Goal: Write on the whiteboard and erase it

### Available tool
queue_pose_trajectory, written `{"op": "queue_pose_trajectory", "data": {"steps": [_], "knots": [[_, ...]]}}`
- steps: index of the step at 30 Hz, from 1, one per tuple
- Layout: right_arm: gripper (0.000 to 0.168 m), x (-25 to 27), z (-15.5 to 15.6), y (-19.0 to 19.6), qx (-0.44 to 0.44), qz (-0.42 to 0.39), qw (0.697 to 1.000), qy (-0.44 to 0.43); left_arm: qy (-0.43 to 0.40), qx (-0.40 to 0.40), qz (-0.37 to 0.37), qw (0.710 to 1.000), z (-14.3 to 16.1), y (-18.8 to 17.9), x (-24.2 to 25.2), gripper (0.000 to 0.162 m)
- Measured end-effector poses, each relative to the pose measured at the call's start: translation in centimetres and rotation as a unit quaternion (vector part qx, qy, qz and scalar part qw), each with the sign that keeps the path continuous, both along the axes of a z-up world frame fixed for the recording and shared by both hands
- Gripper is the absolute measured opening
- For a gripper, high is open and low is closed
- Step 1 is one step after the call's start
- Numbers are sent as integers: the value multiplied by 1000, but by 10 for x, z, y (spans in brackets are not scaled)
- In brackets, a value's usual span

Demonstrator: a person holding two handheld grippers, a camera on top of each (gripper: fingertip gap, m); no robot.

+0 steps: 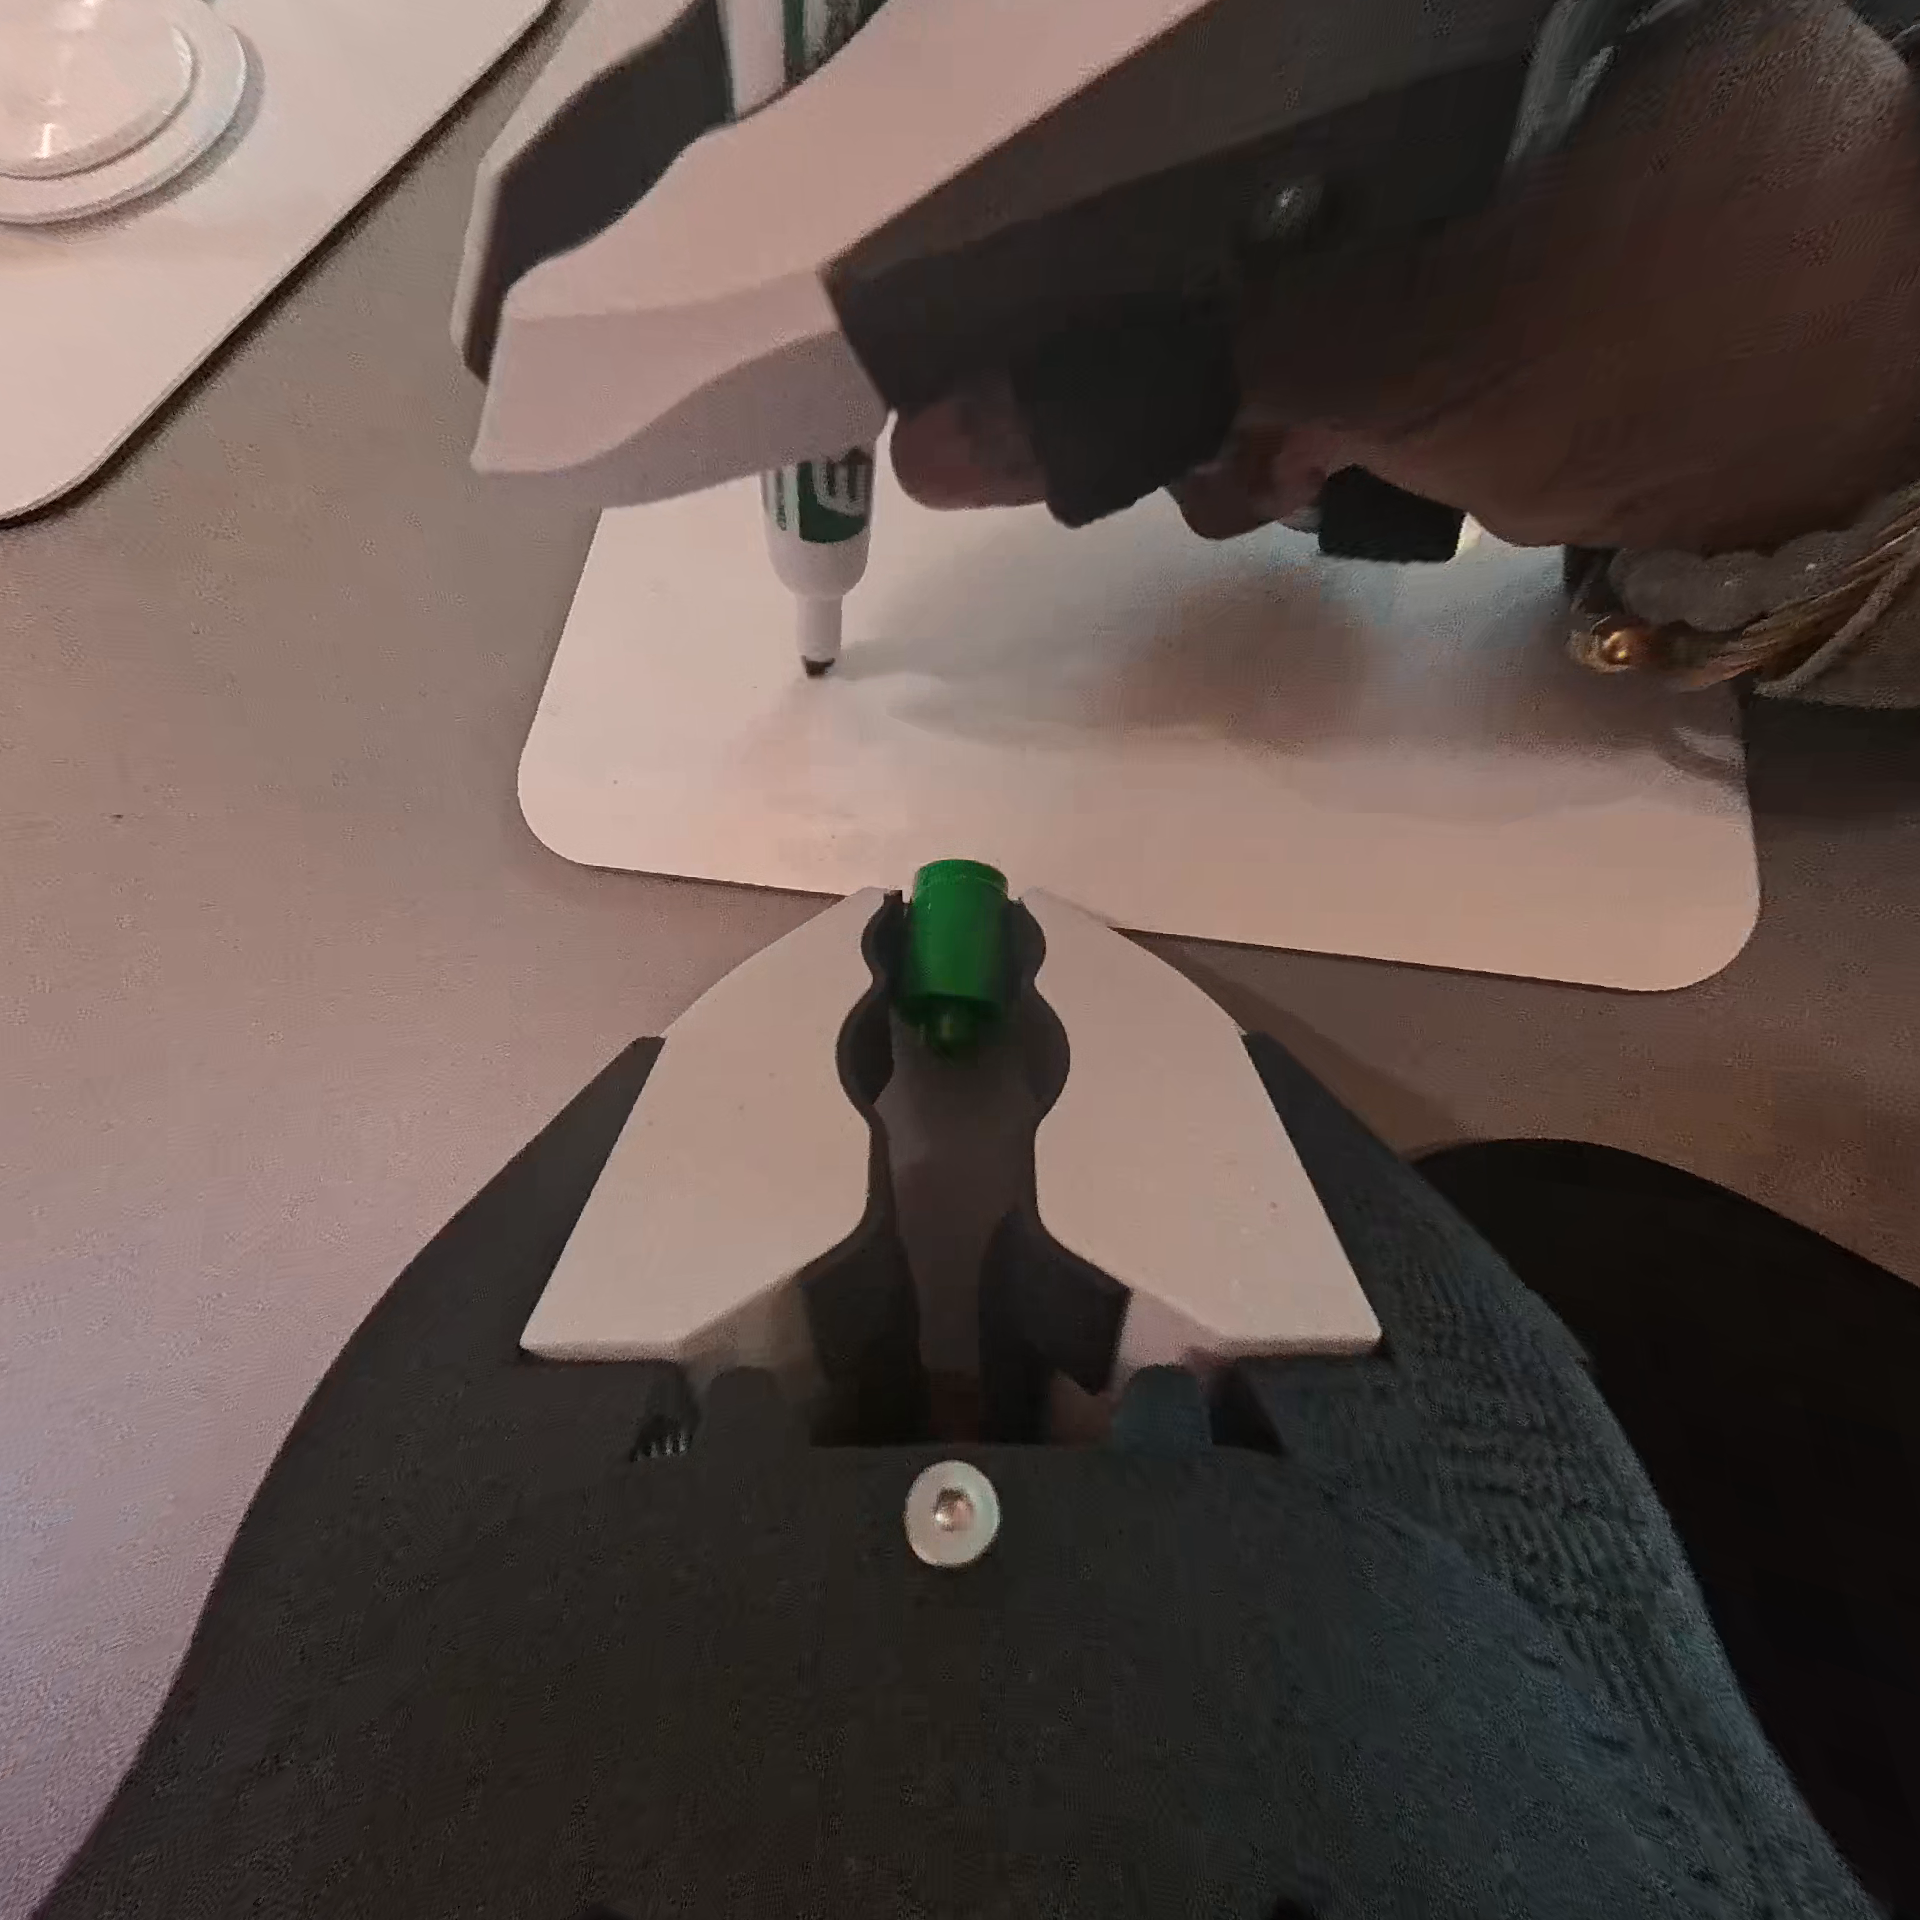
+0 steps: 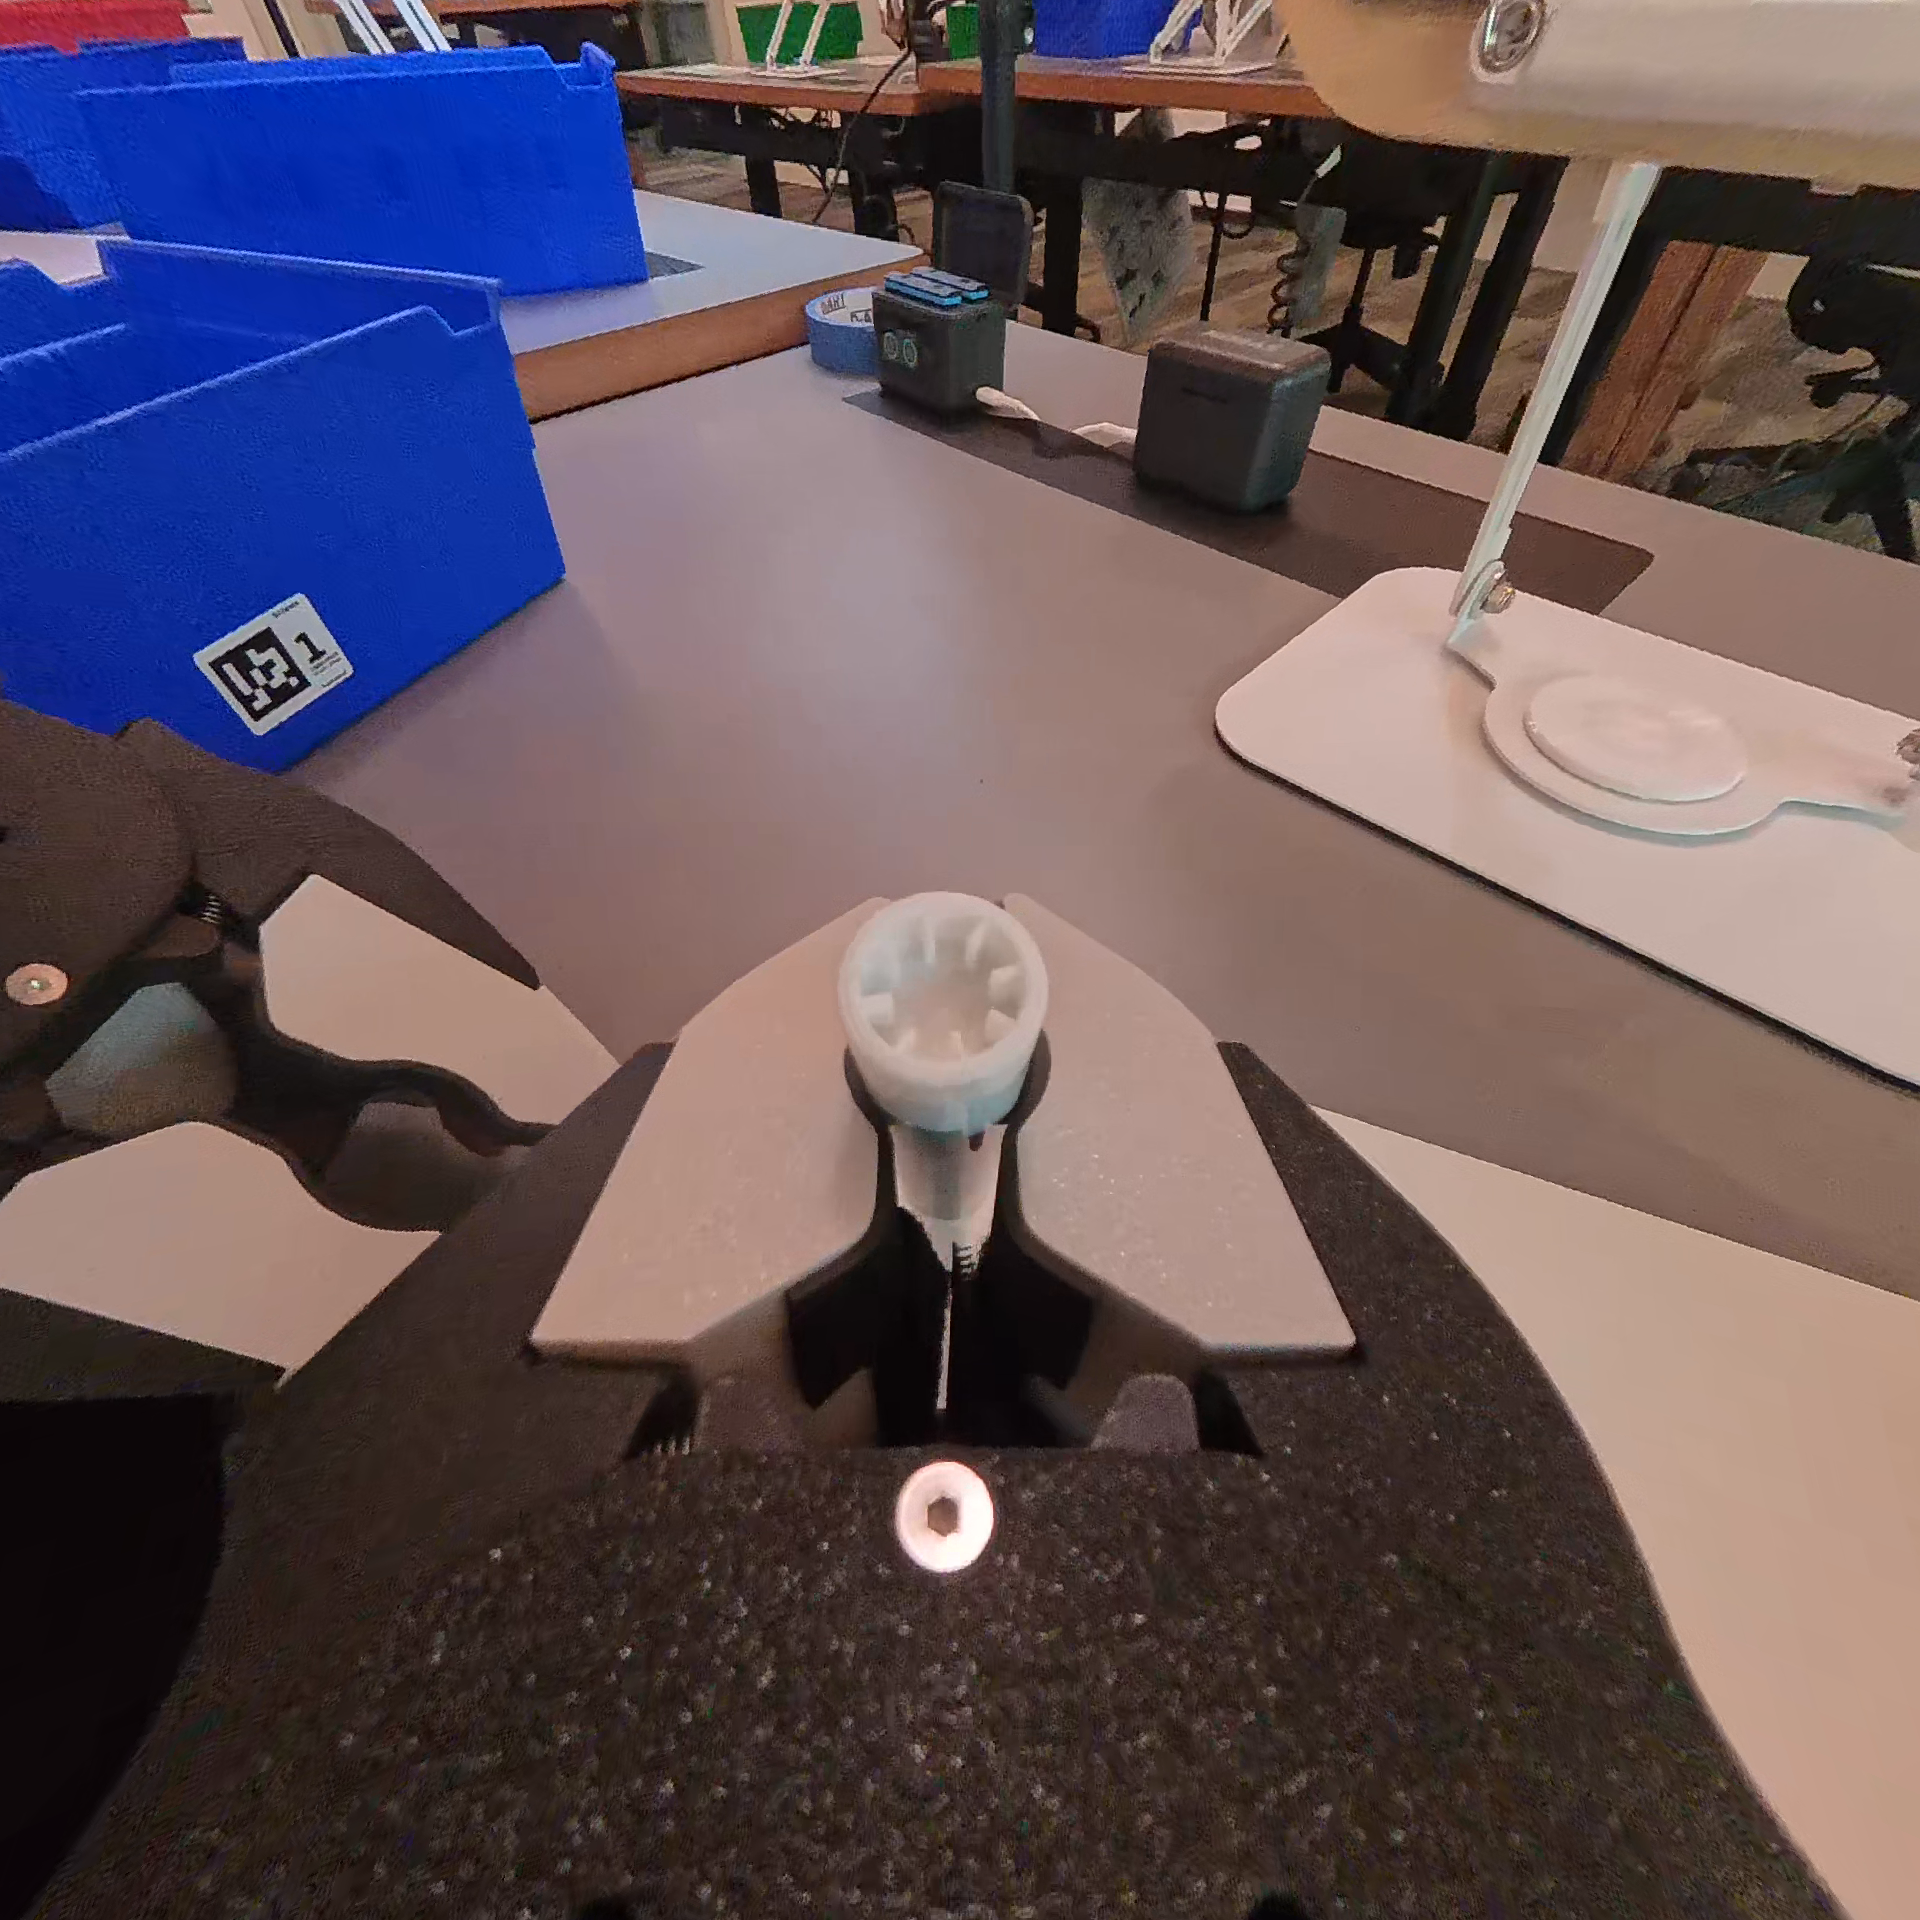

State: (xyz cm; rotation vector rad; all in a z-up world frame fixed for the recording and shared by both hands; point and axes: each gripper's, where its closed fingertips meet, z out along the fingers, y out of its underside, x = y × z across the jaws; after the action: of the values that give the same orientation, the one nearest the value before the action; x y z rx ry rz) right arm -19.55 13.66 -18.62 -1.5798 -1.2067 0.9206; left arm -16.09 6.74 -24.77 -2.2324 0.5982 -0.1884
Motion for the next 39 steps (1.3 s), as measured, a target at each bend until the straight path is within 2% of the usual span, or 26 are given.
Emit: {"op": "queue_pose_trajectory", "data": {"steps": [7, 12, 16, 19, 22, 27, 32, 39], "knots": [[15, -2, -2, -28, -9, 42, 999, -21, -2, -2, 2, 1000, 0, 1, -1, 20], [15, 22, -3, -9, -3, 1, 999, -33, 5, 5, -1, 1000, -1, 2, -2, 20], [14, 29, -4, -24, -11, 15, 999, -43, -44, 60, -12, 997, 21, 8, 9, 19], [14, 17, -2, -34, -10, 30, 999, -31, -51, 41, -23, 998, 17, 7, 14, 20], [14, 15, 7, -11, -2, 1, 1000, -8, -37, 31, -31, 998, 11, 5, 15, 20], [14, 16, 4, 25, -2, -29, 1000, -12, -29, 16, -42, 999, 6, 3, 18, 20], [15, 18, -2, 28, -4, -34, 999, -21, -24, 10, -42, 999, 3, 3, 18, 20], [14, 43, -1, 12, -3, -42, 999, -24, -19, 9, -39, 999, 3, 3, 17, 20]]}}
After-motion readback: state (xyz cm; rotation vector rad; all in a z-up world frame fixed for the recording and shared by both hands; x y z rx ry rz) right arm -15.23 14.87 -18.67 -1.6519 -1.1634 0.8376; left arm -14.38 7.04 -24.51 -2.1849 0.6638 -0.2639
